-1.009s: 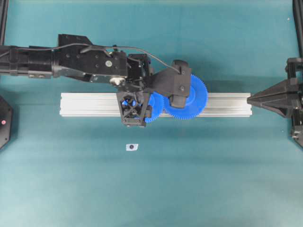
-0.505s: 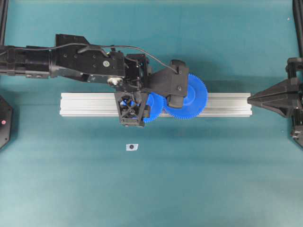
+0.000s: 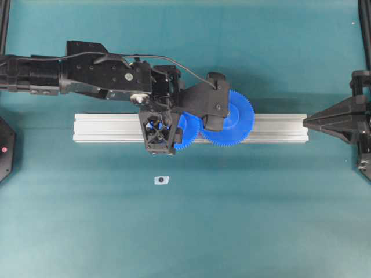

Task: Find the location of the shaft and insert the small gear.
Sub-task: 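Align the gear's bore with the shaft tip, adjusting position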

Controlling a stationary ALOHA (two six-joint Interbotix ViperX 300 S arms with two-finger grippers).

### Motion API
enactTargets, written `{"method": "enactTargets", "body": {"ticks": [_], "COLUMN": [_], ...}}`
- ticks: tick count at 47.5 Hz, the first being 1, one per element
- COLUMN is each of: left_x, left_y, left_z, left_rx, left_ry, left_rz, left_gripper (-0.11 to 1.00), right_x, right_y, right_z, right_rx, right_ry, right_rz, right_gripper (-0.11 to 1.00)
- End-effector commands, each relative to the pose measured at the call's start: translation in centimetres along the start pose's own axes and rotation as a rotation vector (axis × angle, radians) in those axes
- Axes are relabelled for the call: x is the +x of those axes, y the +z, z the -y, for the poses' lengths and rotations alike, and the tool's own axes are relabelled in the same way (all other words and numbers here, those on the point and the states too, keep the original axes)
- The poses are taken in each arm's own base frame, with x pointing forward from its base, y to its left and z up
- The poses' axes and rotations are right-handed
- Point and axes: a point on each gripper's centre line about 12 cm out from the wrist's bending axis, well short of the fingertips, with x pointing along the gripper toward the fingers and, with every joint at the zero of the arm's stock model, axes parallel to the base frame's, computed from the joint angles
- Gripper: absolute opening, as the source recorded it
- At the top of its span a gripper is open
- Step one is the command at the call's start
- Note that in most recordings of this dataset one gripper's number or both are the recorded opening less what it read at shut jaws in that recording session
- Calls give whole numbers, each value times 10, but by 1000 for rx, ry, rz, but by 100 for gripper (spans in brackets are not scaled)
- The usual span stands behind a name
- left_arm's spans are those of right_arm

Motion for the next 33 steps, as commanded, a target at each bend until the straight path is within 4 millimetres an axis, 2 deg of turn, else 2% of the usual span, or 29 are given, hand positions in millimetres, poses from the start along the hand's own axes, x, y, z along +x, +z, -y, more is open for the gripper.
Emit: {"method": "enactTargets", "body": {"ticks": [1, 25, 33], "left_x": [-9, -15, -13], "left_y": [0, 4, 3], "left_z": [-21, -28, -38], "left_rx": [-31, -3, -5], "left_ry": [20, 27, 32], "left_rz": [13, 18, 6], "left_gripper": [65, 65, 65], "right_x": [1, 1, 1], "right_y": [4, 3, 3], "right_z": [0, 0, 0], "right_rx": [11, 11, 11], "right_ry": [0, -2, -2], "right_rz": [9, 8, 7], "right_gripper": [2, 2, 2]}}
